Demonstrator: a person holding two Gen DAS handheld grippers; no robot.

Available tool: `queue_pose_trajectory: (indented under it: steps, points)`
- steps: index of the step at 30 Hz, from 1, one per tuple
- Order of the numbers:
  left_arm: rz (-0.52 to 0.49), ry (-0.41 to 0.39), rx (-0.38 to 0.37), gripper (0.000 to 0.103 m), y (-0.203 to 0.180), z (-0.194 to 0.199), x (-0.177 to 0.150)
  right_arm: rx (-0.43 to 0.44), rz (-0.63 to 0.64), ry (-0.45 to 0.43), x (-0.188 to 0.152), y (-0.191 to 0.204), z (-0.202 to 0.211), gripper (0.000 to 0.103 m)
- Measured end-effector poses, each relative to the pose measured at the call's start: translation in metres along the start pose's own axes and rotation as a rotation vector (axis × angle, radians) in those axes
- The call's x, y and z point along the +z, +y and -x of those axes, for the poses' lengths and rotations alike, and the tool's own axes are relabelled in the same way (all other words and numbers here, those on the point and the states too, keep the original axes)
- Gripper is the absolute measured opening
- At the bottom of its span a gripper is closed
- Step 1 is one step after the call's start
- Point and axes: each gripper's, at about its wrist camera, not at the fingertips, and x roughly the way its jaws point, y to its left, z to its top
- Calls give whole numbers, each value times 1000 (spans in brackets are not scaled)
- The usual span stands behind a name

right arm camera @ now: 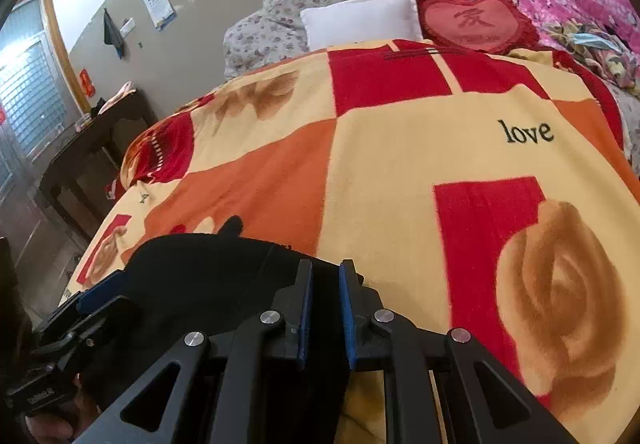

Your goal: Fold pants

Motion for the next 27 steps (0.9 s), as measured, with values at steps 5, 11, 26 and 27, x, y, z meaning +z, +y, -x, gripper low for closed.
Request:
queue_pose_trajectory:
  steps: [5,11,26,27]
  points:
    - [-2,-1,-1,70,-1,-1,0,62,25,-147,-8,11,52,14]
    - [19,-2,-25,70,2,-2,1,28,100,-34,-35,20,22,14]
    - [88,-36,-73,70,14,10,0,12,52,-192,-78,30,72,17]
    - [100,-49,-72,70,16,14,-1,19,34,-227,-78,28,80,18]
